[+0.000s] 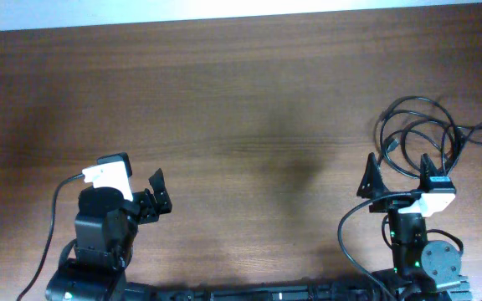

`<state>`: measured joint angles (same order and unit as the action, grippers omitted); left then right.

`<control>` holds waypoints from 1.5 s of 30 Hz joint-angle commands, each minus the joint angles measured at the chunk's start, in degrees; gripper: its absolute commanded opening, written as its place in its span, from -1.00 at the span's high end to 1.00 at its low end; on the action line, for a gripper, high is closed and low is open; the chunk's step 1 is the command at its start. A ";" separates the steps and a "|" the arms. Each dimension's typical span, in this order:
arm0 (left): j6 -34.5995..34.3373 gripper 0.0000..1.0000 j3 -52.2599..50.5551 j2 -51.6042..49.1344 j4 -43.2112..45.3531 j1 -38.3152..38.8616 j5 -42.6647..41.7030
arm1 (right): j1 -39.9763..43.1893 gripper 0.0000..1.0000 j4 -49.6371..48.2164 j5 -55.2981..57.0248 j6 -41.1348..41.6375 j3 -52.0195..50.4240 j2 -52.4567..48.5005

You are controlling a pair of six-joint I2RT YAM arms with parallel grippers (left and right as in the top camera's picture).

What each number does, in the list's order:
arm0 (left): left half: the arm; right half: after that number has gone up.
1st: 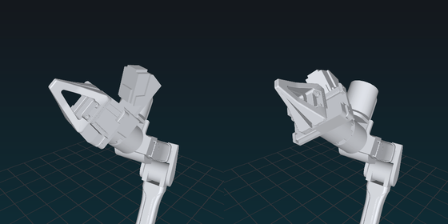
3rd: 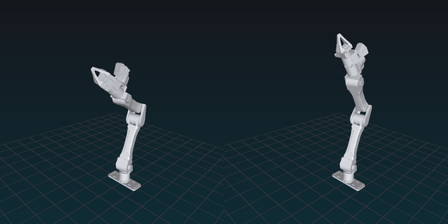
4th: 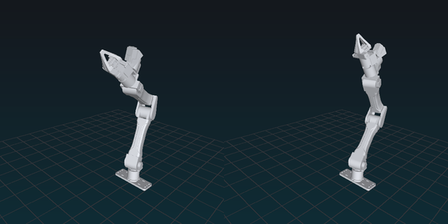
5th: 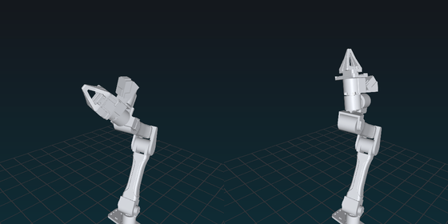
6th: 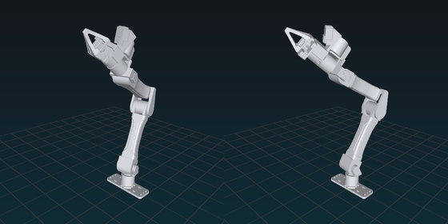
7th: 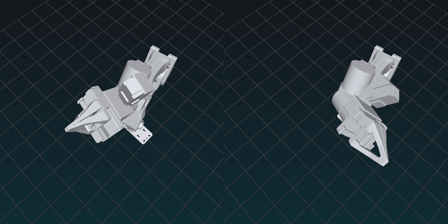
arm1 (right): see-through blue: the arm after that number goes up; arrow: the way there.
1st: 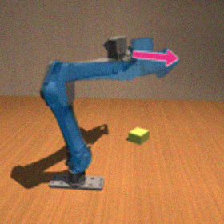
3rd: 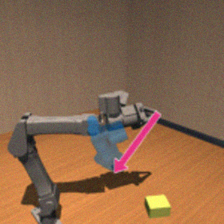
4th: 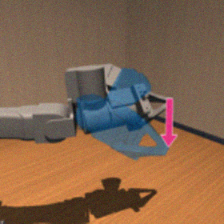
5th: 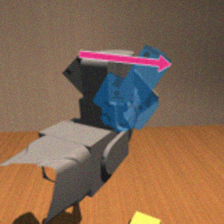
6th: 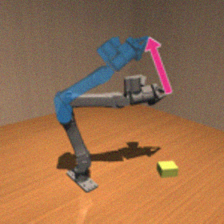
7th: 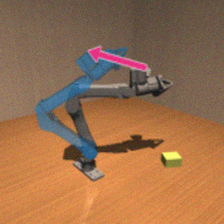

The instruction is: Untangle cables

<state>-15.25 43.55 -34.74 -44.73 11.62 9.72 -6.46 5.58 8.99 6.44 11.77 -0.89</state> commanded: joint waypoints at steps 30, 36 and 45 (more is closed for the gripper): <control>-0.57 -0.98 -0.35 0.22 0.09 -0.15 0.61 | 5.79 -0.97 -1.09 -5.97 -7.52 -11.45 0.68; -0.55 -0.98 -0.35 0.22 0.11 -0.15 0.61 | 5.77 -0.97 -1.09 -5.97 -7.50 -11.45 0.68; -0.57 -0.98 -0.35 0.22 -0.07 -0.15 0.59 | 5.77 -0.97 -1.09 -5.97 -7.50 -11.45 0.68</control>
<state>-15.25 43.48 -34.72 -44.75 11.62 9.72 -1.04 3.92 3.55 -0.69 0.58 -0.80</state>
